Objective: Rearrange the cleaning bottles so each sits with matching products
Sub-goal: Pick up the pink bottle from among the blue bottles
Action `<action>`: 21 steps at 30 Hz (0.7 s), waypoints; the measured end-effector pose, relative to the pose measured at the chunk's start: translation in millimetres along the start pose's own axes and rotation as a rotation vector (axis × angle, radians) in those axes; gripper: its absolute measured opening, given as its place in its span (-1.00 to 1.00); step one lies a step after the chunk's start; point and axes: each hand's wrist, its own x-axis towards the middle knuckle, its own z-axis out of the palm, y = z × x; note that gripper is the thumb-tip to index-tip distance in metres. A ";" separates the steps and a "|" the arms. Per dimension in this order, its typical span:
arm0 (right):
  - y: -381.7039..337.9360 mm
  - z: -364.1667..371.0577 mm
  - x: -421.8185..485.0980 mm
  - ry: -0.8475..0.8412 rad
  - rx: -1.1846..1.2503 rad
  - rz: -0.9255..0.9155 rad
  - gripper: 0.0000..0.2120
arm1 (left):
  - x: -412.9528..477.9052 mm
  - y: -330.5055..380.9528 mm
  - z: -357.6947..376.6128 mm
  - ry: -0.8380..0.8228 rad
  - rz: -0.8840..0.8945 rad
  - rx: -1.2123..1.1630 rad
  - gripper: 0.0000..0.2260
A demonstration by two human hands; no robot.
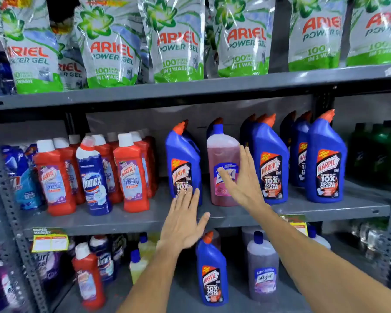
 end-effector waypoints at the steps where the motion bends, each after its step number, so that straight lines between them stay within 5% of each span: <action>1: 3.9 5.8 0.7 0.011 0.034 0.042 -0.09 | -3.5 1.1 9.5 -0.053 -0.012 -0.007 -0.34; 4: 13.4 19.5 2.4 0.000 0.128 0.151 0.02 | -9.0 3.4 34.6 -0.122 -0.042 0.047 -0.38; 14: 36.6 42.8 13.4 0.121 0.164 0.260 0.15 | -3.3 1.7 54.4 0.015 -0.075 0.067 -0.51; 21: 26.4 23.4 19.2 0.108 0.201 0.297 -0.18 | -2.7 -0.3 55.1 -0.013 -0.079 0.044 -0.54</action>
